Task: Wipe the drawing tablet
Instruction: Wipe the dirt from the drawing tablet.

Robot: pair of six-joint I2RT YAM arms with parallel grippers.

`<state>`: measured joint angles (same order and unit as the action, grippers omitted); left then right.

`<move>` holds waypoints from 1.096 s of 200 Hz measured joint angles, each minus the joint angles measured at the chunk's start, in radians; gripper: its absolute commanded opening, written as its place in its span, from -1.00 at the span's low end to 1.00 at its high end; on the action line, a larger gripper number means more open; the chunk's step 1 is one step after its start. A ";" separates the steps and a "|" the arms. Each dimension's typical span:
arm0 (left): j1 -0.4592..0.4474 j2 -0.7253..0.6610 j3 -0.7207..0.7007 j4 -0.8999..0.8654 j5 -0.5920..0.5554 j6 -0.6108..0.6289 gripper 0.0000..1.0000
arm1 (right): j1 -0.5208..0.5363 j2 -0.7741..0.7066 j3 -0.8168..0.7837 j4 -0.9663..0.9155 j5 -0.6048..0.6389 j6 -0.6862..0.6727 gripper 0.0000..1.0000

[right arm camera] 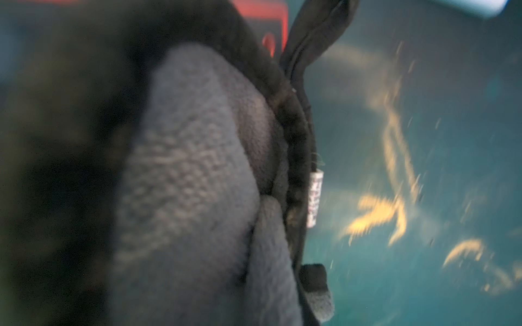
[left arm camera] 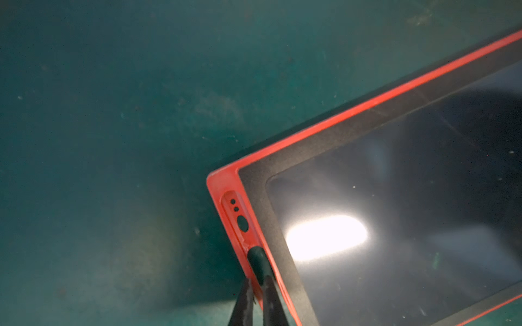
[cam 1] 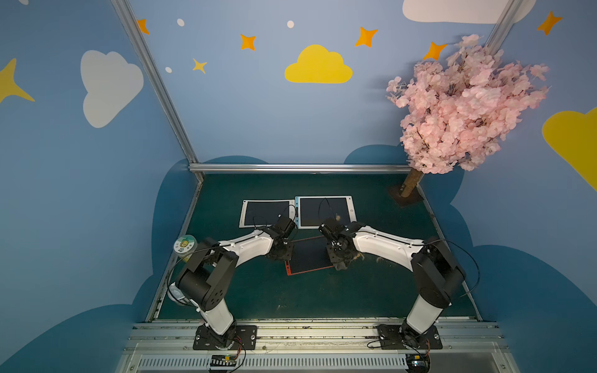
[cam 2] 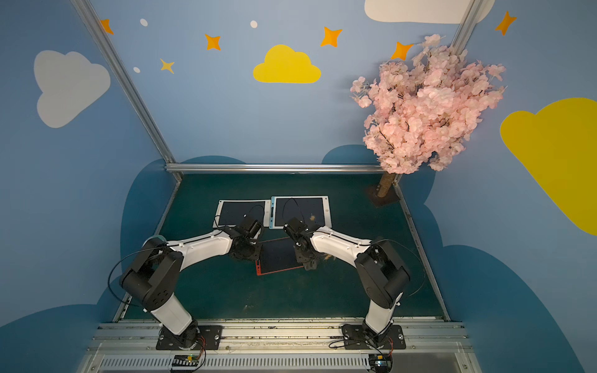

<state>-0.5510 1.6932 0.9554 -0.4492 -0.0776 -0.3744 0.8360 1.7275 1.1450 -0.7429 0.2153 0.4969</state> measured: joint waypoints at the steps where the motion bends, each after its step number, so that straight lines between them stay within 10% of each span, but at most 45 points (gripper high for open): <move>1: 0.000 0.000 0.000 0.000 0.000 0.000 -0.80 | 0.002 -0.003 -0.003 -0.002 0.000 0.001 -1.00; 219: -0.001 -0.002 -0.001 0.000 -0.001 0.000 -0.83 | -0.089 0.318 0.431 -0.073 -0.069 -0.070 -1.00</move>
<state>-0.5522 1.6917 0.9546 -0.4492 -0.0784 -0.3740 0.7475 2.0453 1.5764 -0.8158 0.1463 0.4271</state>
